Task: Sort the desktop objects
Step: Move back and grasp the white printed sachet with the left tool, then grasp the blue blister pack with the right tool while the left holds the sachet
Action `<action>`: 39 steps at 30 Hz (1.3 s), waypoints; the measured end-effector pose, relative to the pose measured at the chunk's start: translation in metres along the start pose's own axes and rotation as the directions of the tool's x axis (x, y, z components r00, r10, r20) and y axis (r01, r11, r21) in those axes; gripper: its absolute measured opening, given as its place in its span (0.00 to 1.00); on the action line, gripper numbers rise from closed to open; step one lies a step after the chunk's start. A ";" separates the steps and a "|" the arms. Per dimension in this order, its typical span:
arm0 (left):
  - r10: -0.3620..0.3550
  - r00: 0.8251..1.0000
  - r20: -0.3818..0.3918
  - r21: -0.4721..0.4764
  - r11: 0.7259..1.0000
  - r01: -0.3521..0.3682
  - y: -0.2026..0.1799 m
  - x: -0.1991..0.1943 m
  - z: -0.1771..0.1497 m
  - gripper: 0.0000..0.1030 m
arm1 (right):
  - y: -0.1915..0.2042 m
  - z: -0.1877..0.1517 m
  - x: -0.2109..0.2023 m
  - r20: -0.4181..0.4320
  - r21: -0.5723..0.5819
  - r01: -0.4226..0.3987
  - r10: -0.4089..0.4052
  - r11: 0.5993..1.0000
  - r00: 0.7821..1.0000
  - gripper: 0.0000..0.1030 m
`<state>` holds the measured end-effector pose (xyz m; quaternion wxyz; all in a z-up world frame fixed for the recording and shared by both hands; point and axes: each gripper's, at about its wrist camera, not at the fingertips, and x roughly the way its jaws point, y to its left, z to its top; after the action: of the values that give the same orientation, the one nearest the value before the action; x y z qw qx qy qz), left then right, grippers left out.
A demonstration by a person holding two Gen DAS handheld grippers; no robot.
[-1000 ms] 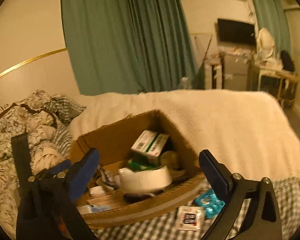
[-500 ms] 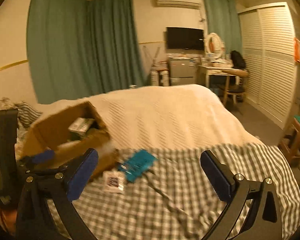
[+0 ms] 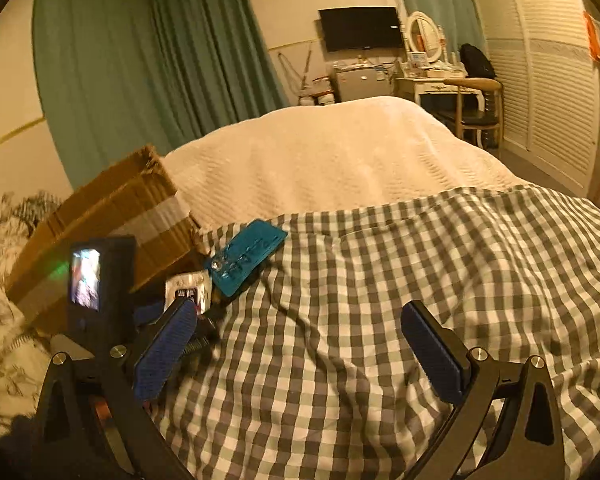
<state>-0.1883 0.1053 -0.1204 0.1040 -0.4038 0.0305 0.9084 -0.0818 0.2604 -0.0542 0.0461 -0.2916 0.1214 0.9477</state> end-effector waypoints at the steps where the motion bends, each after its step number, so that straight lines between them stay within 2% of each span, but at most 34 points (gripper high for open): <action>1: -0.008 1.000 0.005 0.018 1.000 0.008 -0.002 -0.002 0.000 0.24 | 0.001 -0.002 0.002 -0.013 0.005 -0.003 0.003 1.000 1.000 0.99; 4: -0.025 0.999 0.024 0.024 0.999 0.025 -0.004 -0.012 -0.004 0.09 | 0.002 -0.005 0.002 -0.029 0.019 -0.011 0.012 1.000 1.000 0.99; 10: -0.074 0.996 0.040 -0.025 0.997 0.075 0.011 -0.044 -0.011 0.06 | 0.012 -0.006 -0.009 -0.024 0.008 -0.006 0.007 1.000 1.000 0.99; 13: -0.097 0.994 0.050 -0.055 0.994 0.099 0.025 -0.069 -0.017 0.04 | 0.018 -0.005 -0.013 -0.026 0.029 -0.040 0.041 0.999 0.999 0.99; 18: -0.070 0.992 0.106 -0.040 0.996 0.075 0.033 -0.102 -0.017 0.04 | 0.032 0.006 -0.003 -0.032 0.030 -0.097 0.098 0.995 0.995 0.99; 21: -0.089 0.989 0.119 -0.073 0.992 0.099 0.038 -0.102 -0.015 0.04 | 0.042 0.015 0.021 -0.065 0.021 -0.110 0.111 0.994 0.992 0.99; 25: -0.083 0.992 0.098 -0.086 0.992 0.091 0.036 -0.088 -0.020 0.04 | 0.046 0.017 0.065 -0.124 0.038 -0.112 0.116 0.993 0.985 0.99; 33: -0.101 0.989 0.108 -0.149 0.982 0.117 0.047 -0.066 -0.016 0.04 | 0.028 0.029 0.147 -0.205 0.174 -0.058 0.094 0.983 0.974 0.90; 34: -0.106 0.989 0.107 -0.160 0.980 0.122 0.049 -0.065 -0.016 0.04 | 0.029 0.029 0.152 -0.210 0.162 -0.044 0.078 0.986 0.975 0.83; 36: -0.118 0.988 0.099 -0.178 0.975 0.134 0.053 -0.061 -0.014 0.04 | 0.035 0.030 0.151 -0.208 0.113 -0.034 0.058 0.993 0.976 0.52; 37: -0.120 0.988 0.098 -0.185 0.973 0.136 0.055 -0.060 -0.014 0.04 | 0.039 0.029 0.147 -0.205 0.093 -0.057 0.075 0.994 0.976 0.26; 38: -0.124 0.988 0.096 -0.186 0.972 0.140 0.055 -0.060 -0.014 0.04 | 0.042 0.028 0.140 -0.194 0.085 -0.070 0.085 0.994 0.977 0.20; 39: -0.123 0.988 0.094 -0.179 0.974 0.138 0.055 -0.060 -0.014 0.04 | 0.044 0.026 0.133 -0.190 0.073 -0.070 0.083 0.995 0.978 0.18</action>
<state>-0.1508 0.0403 -0.0866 0.1268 -0.3751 -0.0849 0.9143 -0.2131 0.2273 -0.0994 0.0070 -0.3753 0.1675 0.9116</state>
